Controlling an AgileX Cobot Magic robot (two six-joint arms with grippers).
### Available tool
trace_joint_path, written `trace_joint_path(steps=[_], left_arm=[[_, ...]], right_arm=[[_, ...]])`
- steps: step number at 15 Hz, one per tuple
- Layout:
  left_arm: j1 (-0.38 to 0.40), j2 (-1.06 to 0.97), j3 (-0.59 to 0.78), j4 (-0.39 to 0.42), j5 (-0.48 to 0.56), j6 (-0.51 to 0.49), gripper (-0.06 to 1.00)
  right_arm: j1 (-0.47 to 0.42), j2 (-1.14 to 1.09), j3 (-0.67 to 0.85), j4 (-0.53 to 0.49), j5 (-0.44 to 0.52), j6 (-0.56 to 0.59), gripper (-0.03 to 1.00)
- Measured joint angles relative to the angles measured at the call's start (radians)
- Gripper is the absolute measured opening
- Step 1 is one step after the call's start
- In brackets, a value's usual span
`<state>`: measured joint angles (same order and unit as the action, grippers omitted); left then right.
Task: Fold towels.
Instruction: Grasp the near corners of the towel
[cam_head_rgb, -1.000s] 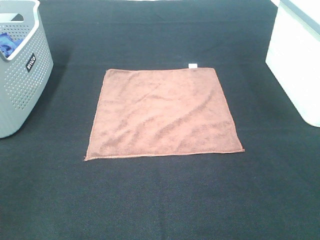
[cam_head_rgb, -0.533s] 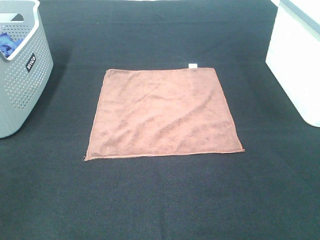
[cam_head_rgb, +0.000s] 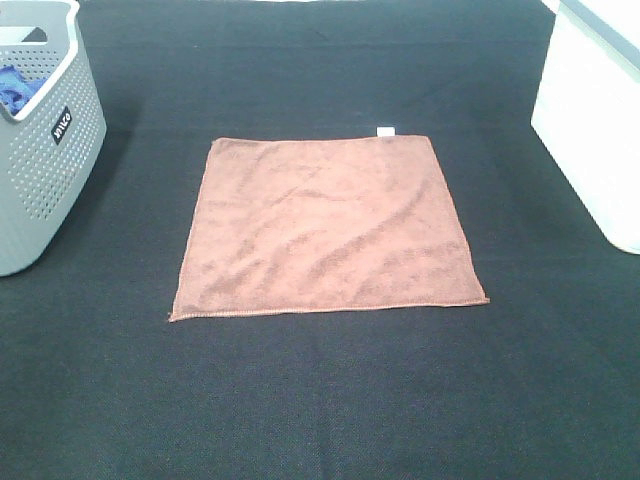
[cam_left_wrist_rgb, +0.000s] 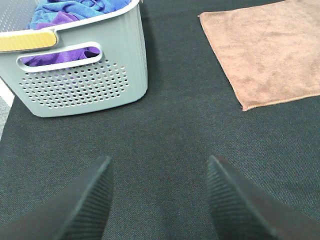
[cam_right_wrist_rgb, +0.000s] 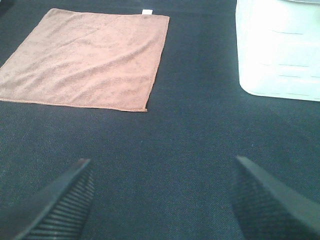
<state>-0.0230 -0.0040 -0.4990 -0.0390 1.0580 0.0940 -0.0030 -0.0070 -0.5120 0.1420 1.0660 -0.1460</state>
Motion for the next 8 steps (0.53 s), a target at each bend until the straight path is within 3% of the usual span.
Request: trace_joint_path(steps=[8], left_arm=[[0.0, 0.0, 0.0, 0.0, 0.0, 0.0, 0.55]], right_arm=[[0.0, 0.0, 0.0, 0.0, 0.0, 0.0, 0.71]])
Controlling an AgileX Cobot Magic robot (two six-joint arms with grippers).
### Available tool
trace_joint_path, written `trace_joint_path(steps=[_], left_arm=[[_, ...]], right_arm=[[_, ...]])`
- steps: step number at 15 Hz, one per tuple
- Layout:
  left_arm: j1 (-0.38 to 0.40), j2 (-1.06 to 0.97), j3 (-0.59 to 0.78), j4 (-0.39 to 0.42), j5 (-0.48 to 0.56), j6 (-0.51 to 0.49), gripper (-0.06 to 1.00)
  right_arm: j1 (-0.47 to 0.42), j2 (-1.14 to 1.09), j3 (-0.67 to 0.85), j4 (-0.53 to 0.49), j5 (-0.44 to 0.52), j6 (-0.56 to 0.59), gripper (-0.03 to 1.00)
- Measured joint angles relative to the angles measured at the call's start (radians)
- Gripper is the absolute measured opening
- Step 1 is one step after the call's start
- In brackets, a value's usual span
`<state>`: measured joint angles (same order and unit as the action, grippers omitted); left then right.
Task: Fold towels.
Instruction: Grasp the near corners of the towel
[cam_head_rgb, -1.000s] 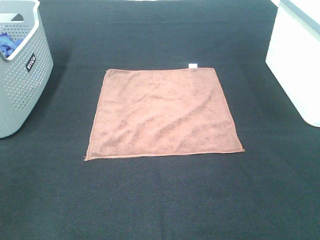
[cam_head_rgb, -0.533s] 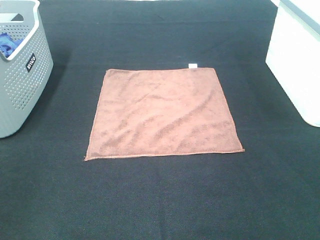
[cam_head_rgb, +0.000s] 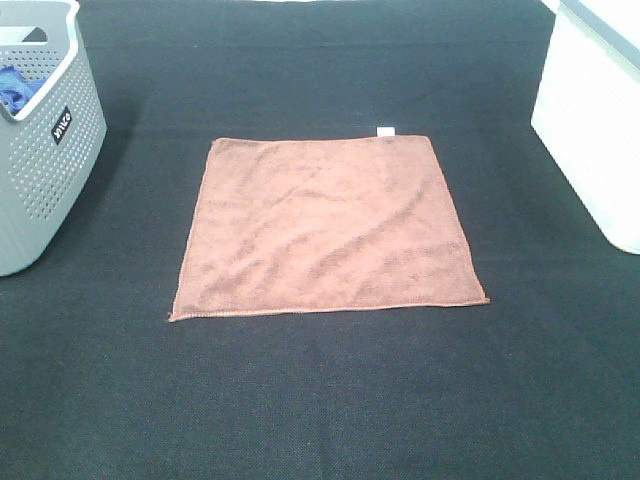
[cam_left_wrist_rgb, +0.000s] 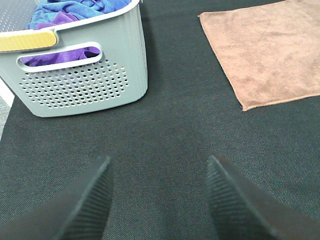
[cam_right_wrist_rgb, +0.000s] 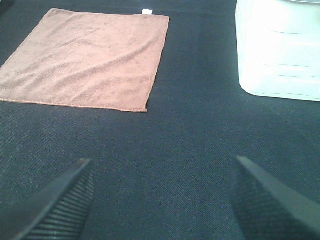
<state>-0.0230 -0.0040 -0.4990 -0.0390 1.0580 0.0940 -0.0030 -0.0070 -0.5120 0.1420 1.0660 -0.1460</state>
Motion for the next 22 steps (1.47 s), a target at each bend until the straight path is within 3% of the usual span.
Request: trace_joint_path(steps=[11, 14, 18, 22], left_arm=[[0.0, 0.0, 0.0, 0.0, 0.0, 0.0, 0.55], [0.0, 0.0, -0.022, -0.028, -0.061, -0.018, 0.55], [0.0, 0.086, -0.015, -0.109, -0.356, -0.115, 0.55], [0.0, 0.371, -0.008, -0.281, -0.396, -0.177, 0.55]], right_arm=[[0.0, 0.0, 0.0, 0.0, -0.001, 0.0, 0.71], [0.0, 0.017, -0.01, 0.013, -0.048, 0.0, 0.71], [0.0, 0.232, -0.024, 0.043, -0.314, 0.008, 0.69], [0.0, 0.544, -0.024, 0.171, -0.47, 0.015, 0.63]])
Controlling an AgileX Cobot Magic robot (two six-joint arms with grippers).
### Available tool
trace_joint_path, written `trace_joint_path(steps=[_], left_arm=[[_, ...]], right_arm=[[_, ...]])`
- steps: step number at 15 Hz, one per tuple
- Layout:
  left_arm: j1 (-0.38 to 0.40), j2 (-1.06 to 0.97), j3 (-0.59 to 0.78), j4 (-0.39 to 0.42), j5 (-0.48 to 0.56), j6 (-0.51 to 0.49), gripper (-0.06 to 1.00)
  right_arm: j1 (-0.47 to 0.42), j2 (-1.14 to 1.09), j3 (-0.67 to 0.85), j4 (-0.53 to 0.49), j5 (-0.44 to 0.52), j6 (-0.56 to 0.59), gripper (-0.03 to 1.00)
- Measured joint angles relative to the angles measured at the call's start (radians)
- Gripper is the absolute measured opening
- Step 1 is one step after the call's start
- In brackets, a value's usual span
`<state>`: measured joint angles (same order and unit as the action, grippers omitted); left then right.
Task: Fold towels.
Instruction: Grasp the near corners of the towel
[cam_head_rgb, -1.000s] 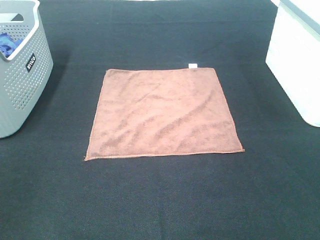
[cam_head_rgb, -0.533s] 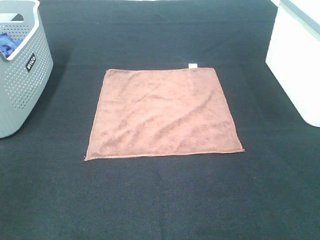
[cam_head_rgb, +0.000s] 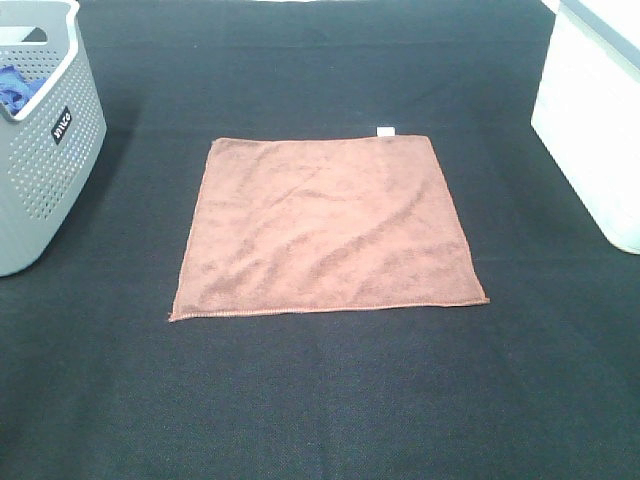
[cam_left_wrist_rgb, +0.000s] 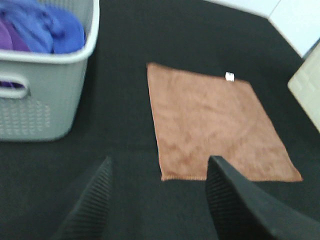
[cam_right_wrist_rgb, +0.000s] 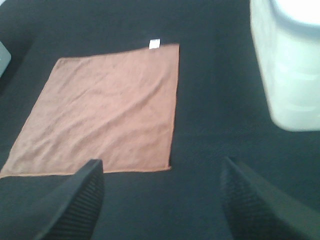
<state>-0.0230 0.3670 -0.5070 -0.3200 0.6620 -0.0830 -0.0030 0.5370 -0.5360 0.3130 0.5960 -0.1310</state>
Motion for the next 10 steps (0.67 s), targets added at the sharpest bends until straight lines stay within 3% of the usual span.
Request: trace_joint_path(steps=[4, 9, 10], left_arm=[[0.0, 0.381, 0.001, -0.089, -0.072, 0.033, 0.55], [0.0, 0.907, -0.068, -0.451, -0.16, 0.442, 0.55], [0.0, 0.907, -0.068, -0.451, -0.16, 0.442, 0.55]], right_arm=[[0.0, 0.324, 0.0, 0.067, -0.098, -0.009, 0.63], [0.0, 0.775, -0.111, 0.107, -0.132, -0.026, 0.63], [0.0, 0.775, -0.111, 0.107, -0.132, -0.026, 0.63]])
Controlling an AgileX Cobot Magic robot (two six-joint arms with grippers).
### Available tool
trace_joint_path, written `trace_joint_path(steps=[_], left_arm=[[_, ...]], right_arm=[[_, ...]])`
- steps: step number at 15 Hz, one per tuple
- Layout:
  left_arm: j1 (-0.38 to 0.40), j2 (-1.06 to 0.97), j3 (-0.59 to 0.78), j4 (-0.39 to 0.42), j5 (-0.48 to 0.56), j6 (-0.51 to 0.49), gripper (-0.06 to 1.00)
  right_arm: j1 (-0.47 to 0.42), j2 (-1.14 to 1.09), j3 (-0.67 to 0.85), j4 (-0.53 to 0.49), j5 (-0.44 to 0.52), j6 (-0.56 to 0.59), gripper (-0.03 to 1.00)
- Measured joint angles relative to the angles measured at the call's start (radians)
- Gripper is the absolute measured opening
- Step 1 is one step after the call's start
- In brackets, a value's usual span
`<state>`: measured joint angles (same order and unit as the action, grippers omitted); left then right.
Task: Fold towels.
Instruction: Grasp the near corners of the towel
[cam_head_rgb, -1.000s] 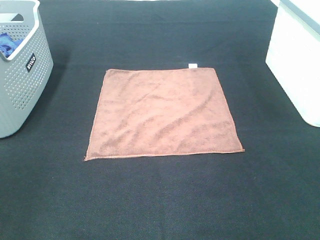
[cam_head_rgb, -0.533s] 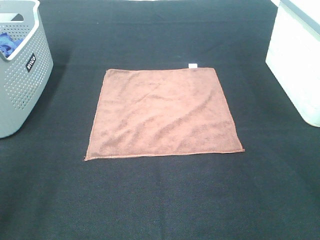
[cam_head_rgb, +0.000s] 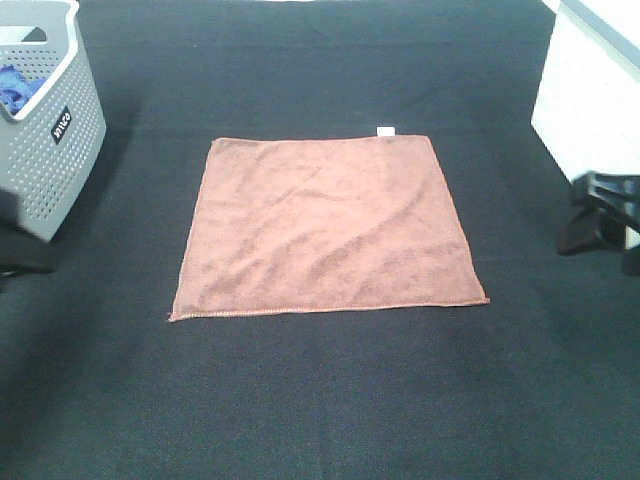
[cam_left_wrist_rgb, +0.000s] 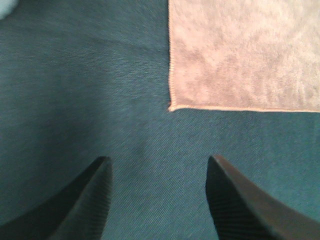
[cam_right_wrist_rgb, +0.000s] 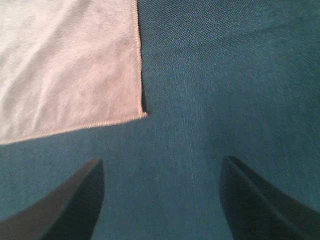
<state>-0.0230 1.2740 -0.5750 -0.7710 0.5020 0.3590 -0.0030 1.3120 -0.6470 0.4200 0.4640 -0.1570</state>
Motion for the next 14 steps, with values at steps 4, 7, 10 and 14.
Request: trace_joint_path(steps=[4, 7, 10, 14], left_arm=[[0.0, 0.321, -0.119, -0.316, 0.021, 0.286, 0.55], [0.0, 0.499, -0.203, -0.464, 0.054, 0.395, 0.55], [-0.002, 0.568, -0.237, -0.481, 0.054, 0.422, 0.55], [-0.067, 0.687, -0.324, -0.484, 0.049, 0.458, 0.55]], right_arm=[[0.0, 0.253, -0.18, 0.025, 0.048, -0.095, 0.63], [0.0, 0.448, -0.359, 0.068, 0.182, -0.176, 0.63], [-0.001, 0.558, -0.445, 0.136, 0.251, -0.238, 0.64], [-0.01, 0.658, -0.499, 0.233, 0.263, -0.316, 0.71]])
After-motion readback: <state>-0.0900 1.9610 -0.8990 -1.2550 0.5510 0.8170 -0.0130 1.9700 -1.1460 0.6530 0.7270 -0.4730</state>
